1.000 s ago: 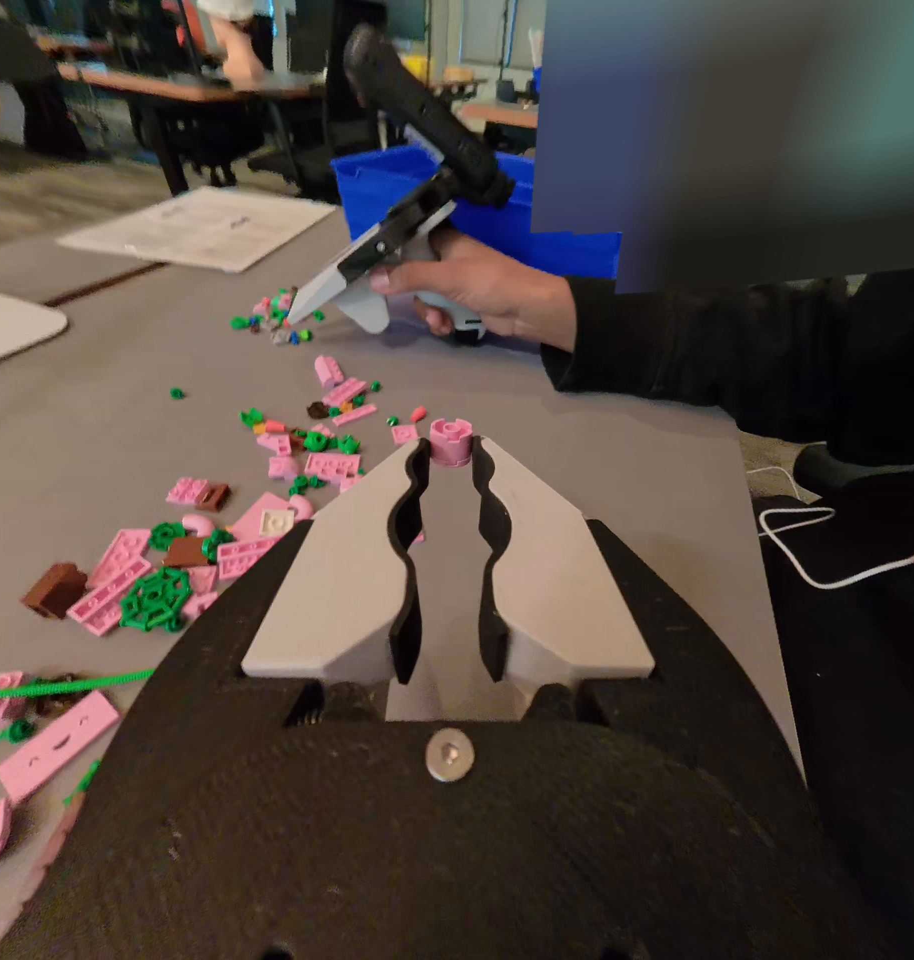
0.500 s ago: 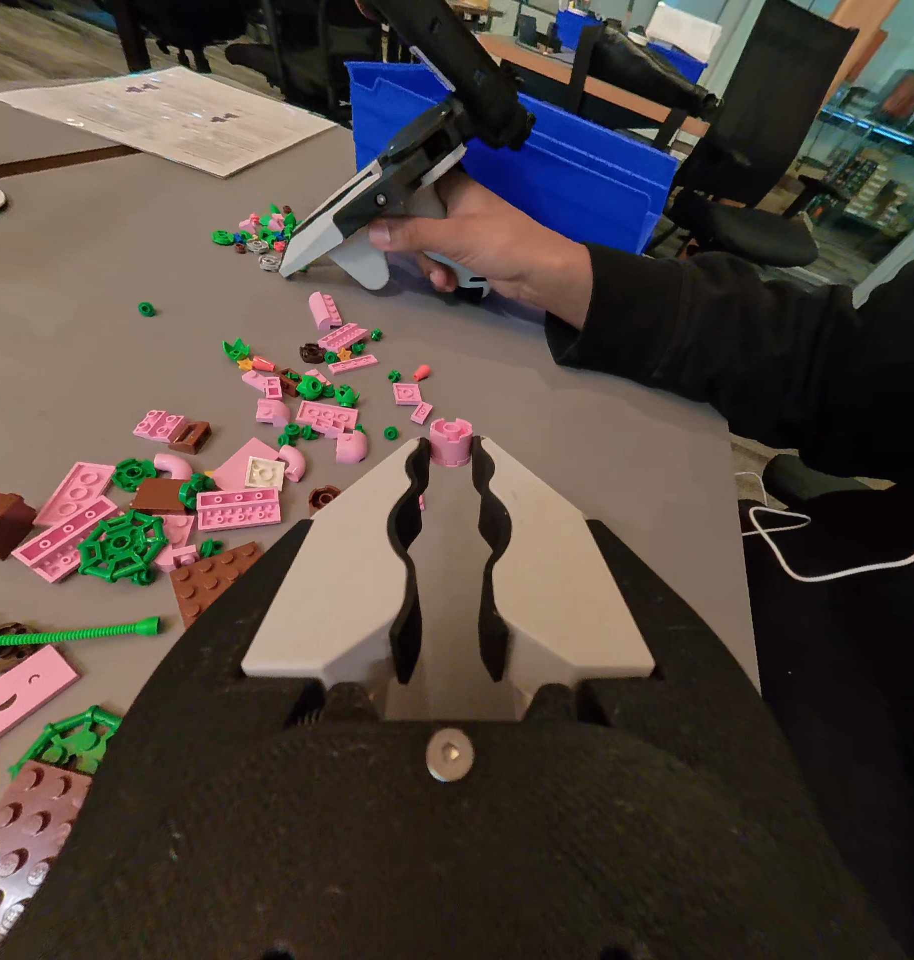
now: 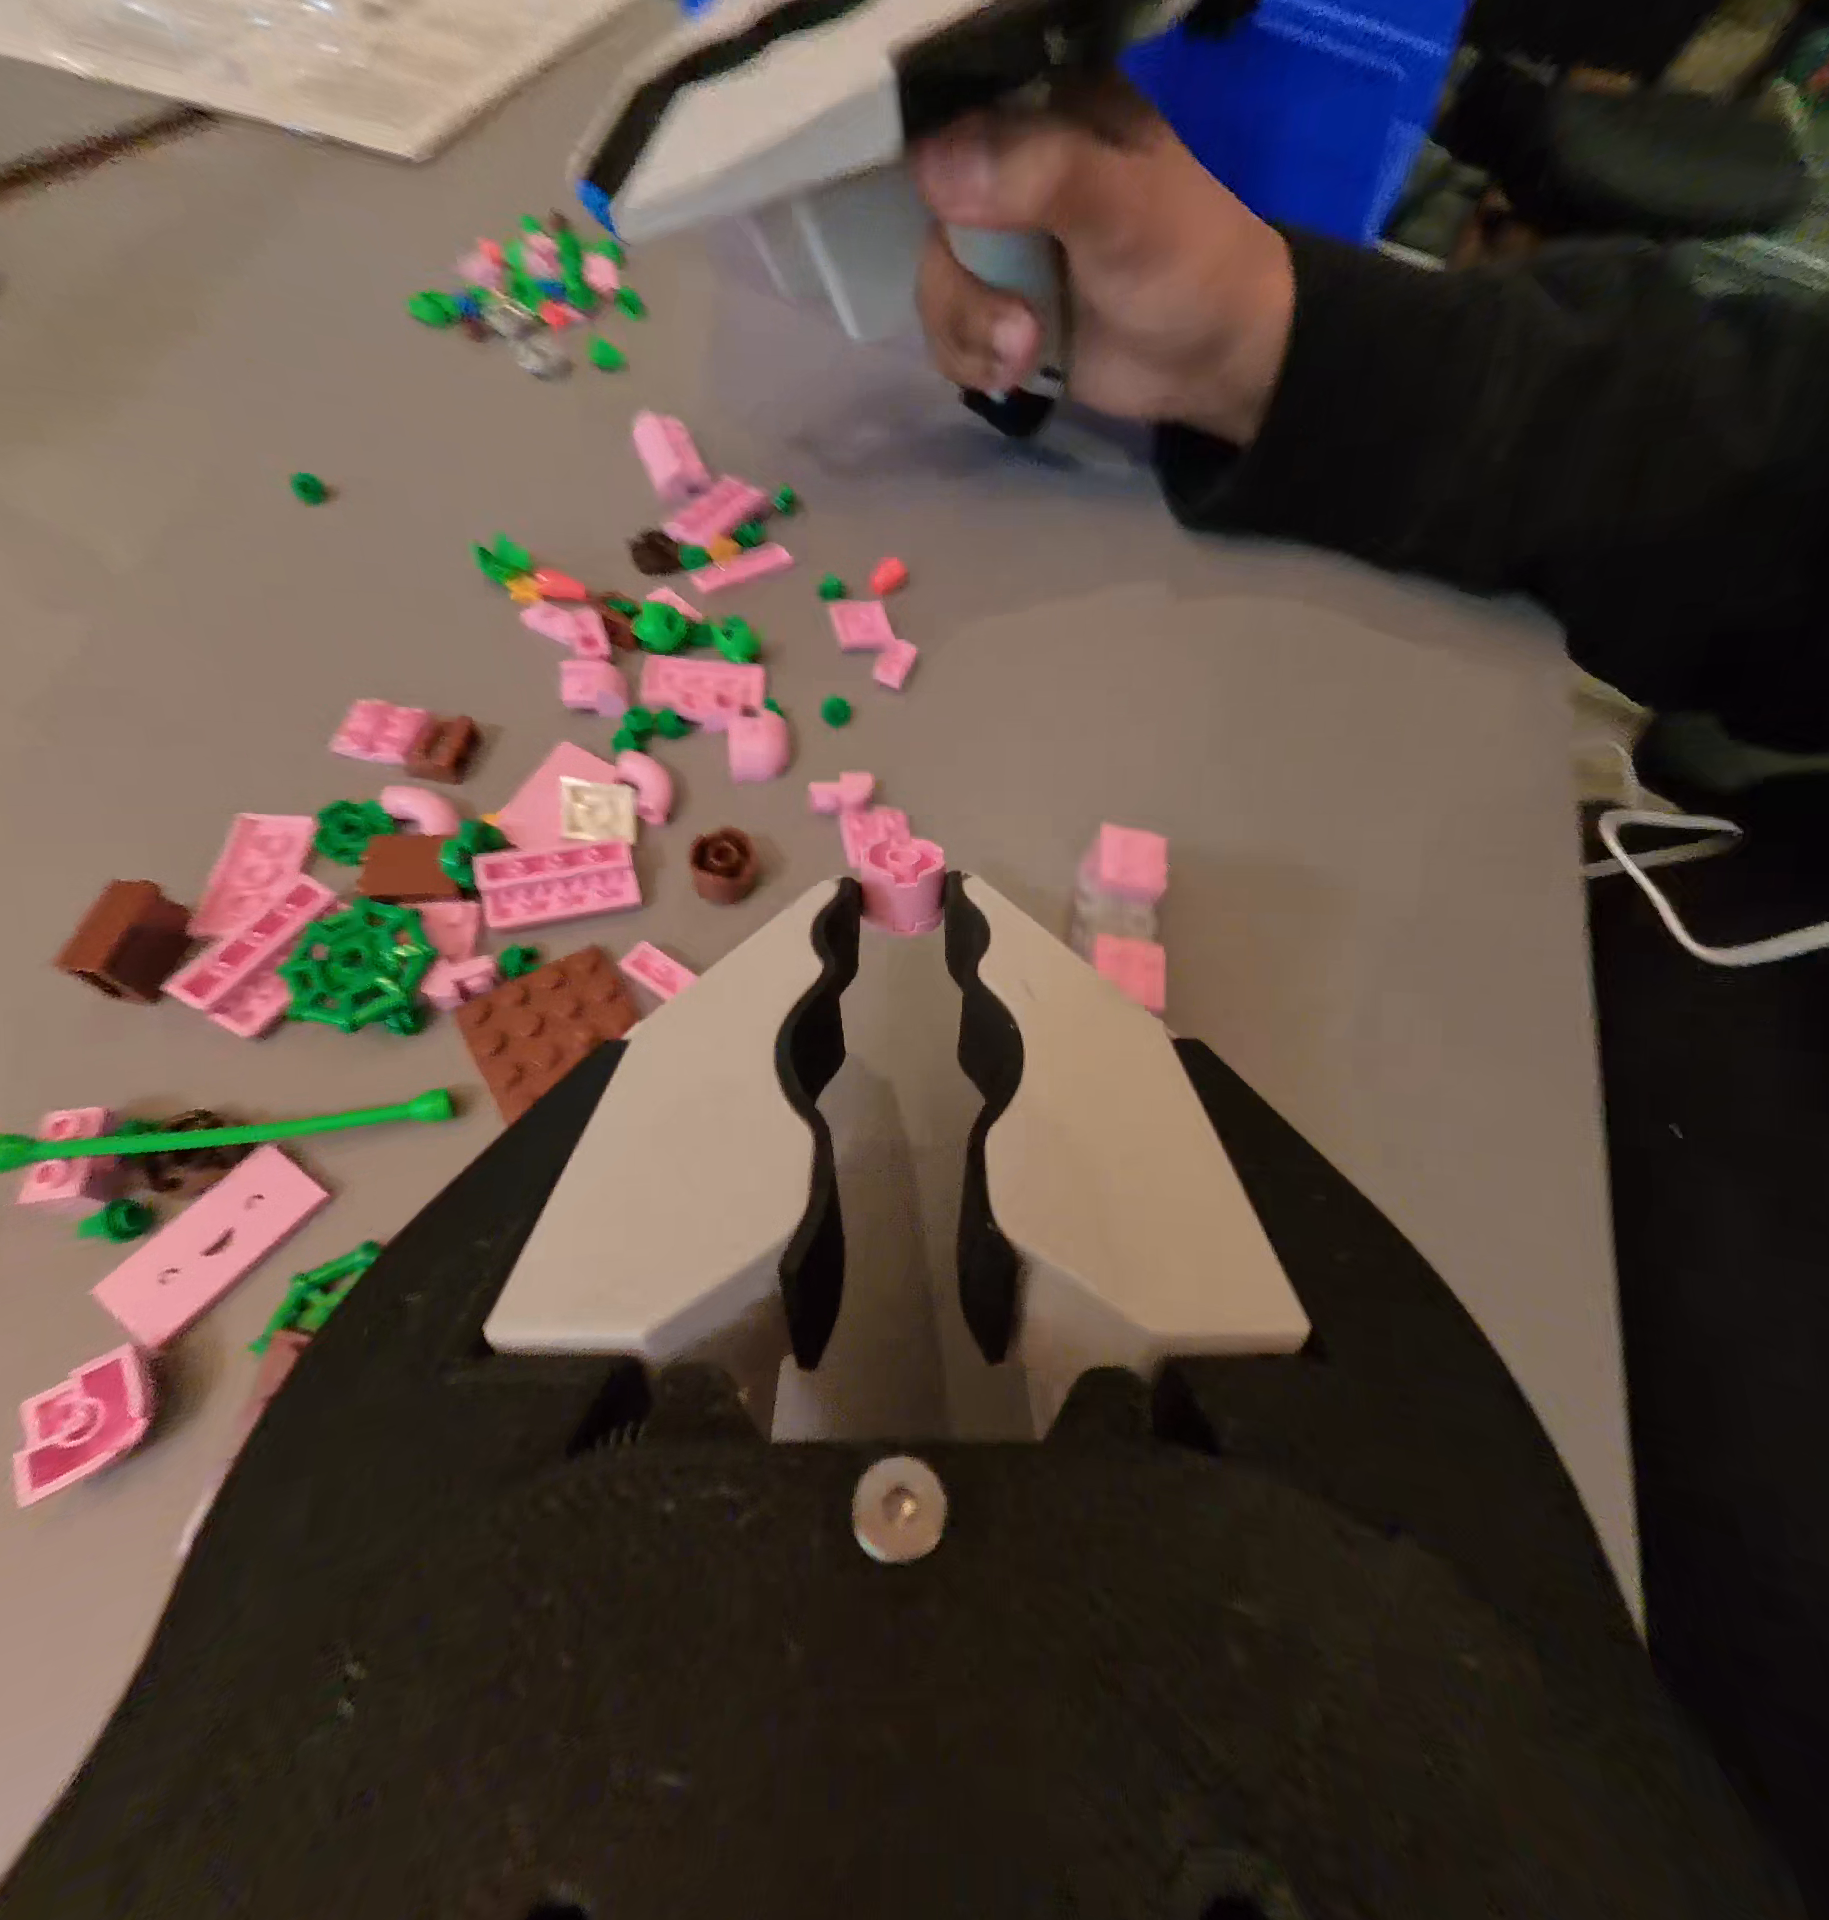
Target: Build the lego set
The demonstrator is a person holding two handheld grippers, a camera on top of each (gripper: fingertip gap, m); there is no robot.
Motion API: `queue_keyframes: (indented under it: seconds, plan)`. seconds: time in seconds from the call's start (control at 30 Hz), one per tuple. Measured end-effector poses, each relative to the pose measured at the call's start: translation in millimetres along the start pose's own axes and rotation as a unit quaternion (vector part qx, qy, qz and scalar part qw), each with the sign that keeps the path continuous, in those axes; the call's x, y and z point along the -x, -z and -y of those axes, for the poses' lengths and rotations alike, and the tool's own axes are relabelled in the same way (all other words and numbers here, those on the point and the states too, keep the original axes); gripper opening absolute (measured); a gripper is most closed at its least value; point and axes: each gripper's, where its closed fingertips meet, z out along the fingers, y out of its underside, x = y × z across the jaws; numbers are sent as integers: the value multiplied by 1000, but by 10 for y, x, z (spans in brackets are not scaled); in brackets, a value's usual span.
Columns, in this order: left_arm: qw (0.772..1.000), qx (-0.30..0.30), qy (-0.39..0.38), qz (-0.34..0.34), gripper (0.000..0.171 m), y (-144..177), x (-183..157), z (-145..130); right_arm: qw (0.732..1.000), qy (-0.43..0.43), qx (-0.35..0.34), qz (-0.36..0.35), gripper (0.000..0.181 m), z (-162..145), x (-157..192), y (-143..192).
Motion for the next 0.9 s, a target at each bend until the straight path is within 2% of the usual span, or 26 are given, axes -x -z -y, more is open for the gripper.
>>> queue_keyframes:
  seconds: [0.1, 0.47, 0.83, 0.9]
  plan:
    - [999, 21, 2, -46, 13, 45, -117, -98, 1000, -3, 2, 7, 13, -37, 25, -24]
    - [991, 107, 21, -80, 13, 57, -150, -399, 999, -9, 5, 33, 13, -78, 116, -66]
    - [989, 129, 17, -72, 13, 24, -135, -462, 999, -17, 3, 44, 13, -82, 131, -75]
    - [989, 127, 21, -77, 21, 27, -142, -455, 999, -15, 0, 42, 13, -76, 121, -68]
